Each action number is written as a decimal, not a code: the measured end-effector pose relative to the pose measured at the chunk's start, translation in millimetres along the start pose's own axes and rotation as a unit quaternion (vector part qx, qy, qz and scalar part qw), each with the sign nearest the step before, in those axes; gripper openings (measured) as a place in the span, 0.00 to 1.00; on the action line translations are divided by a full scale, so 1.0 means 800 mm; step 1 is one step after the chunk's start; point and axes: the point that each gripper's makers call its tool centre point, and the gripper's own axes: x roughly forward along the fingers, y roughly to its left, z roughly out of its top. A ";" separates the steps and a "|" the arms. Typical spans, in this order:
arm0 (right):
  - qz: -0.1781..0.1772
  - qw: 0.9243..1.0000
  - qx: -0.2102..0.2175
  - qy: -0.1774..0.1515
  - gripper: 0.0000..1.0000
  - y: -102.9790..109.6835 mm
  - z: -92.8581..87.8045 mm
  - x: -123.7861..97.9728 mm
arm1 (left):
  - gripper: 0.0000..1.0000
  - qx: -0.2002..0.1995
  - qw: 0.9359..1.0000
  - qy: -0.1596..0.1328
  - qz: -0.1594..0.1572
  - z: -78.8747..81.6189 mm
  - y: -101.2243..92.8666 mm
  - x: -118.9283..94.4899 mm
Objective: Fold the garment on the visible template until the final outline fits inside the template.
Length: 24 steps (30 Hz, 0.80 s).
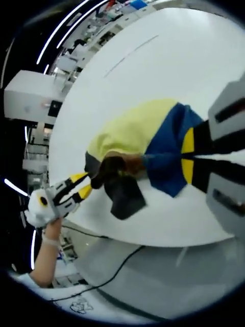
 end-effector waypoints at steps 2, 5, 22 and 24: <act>-0.001 1.000 0.005 -0.002 0.00 -0.001 0.000 -0.001 | 0.13 0.010 1.000 0.004 -0.002 -0.001 -0.001 0.002; 0.000 1.000 0.012 -0.005 0.00 0.001 0.001 -0.001 | 0.13 0.023 1.000 0.013 -0.008 -0.005 -0.002 0.008; -0.003 1.000 0.026 -0.011 0.00 0.005 0.001 -0.004 | 0.00 0.070 0.997 0.032 -0.028 -0.013 -0.008 0.027; -0.005 0.999 0.029 -0.013 0.00 0.004 0.001 -0.004 | 0.00 0.064 0.997 0.031 -0.027 -0.013 -0.008 0.025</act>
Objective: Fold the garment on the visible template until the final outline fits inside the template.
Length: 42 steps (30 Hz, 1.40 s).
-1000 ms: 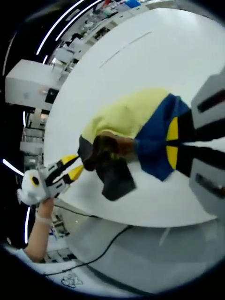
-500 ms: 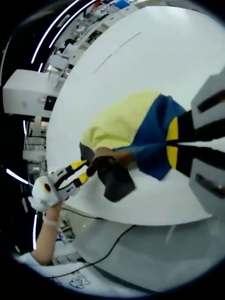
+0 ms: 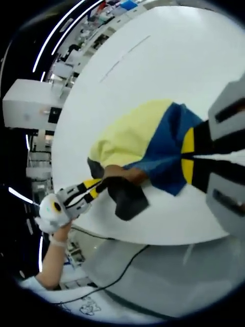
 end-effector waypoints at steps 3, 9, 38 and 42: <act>-0.003 1.000 0.006 -0.004 0.00 -0.002 0.000 -0.002 | 0.00 -0.006 1.000 -0.004 0.004 0.003 -0.001 -0.005; -0.007 1.000 0.020 -0.012 0.00 -0.003 0.000 -0.006 | 0.00 -0.024 1.000 -0.015 0.006 0.005 -0.002 -0.015; -0.015 0.999 0.032 -0.021 0.00 -0.008 0.001 -0.012 | 0.00 -0.072 0.997 -0.033 0.011 0.020 0.000 -0.029; -0.023 0.998 0.039 -0.032 0.00 -0.011 0.006 -0.016 | 0.00 -0.101 0.993 -0.047 0.026 0.029 0.010 -0.039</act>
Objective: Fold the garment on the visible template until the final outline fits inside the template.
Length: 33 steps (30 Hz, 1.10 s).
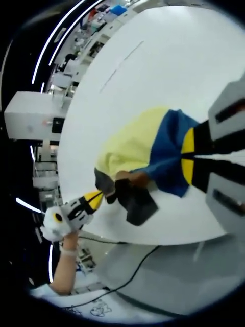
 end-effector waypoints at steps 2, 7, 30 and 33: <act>-0.006 1.000 0.008 -0.010 0.00 -0.003 0.004 -0.004 | 0.00 -0.021 1.000 -0.008 0.013 0.007 0.006 -0.006; -0.025 0.998 0.034 -0.051 0.00 -0.011 0.027 -0.021 | 0.00 -0.076 0.996 -0.039 0.030 0.015 0.032 -0.017; -0.130 0.954 0.064 -0.264 0.00 -0.076 0.195 -0.171 | 0.00 -0.110 0.962 -0.214 0.126 0.203 0.107 -0.119; -0.137 0.945 0.056 -0.292 0.00 -0.071 0.223 -0.200 | 0.00 -0.105 0.954 -0.245 0.134 0.231 0.118 -0.138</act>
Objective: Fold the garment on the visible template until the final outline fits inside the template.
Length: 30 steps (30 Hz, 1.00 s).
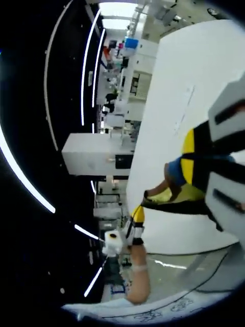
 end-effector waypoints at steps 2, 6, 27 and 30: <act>-0.001 1.000 -0.007 -0.014 0.00 0.003 0.018 -0.006 | 0.00 0.003 1.000 -0.018 0.004 0.023 0.000 -0.003; -0.002 0.999 -0.023 -0.045 0.00 0.011 0.057 -0.020 | 0.00 -0.001 0.998 -0.057 0.009 0.060 0.005 -0.014; -0.022 0.997 0.036 -0.059 0.00 -0.066 0.054 0.061 | 0.00 -0.104 0.990 -0.076 0.051 0.033 0.080 0.024; -0.033 0.999 0.039 -0.010 0.00 -0.093 0.002 0.100 | 0.00 -0.109 0.991 -0.029 0.071 -0.024 0.104 0.059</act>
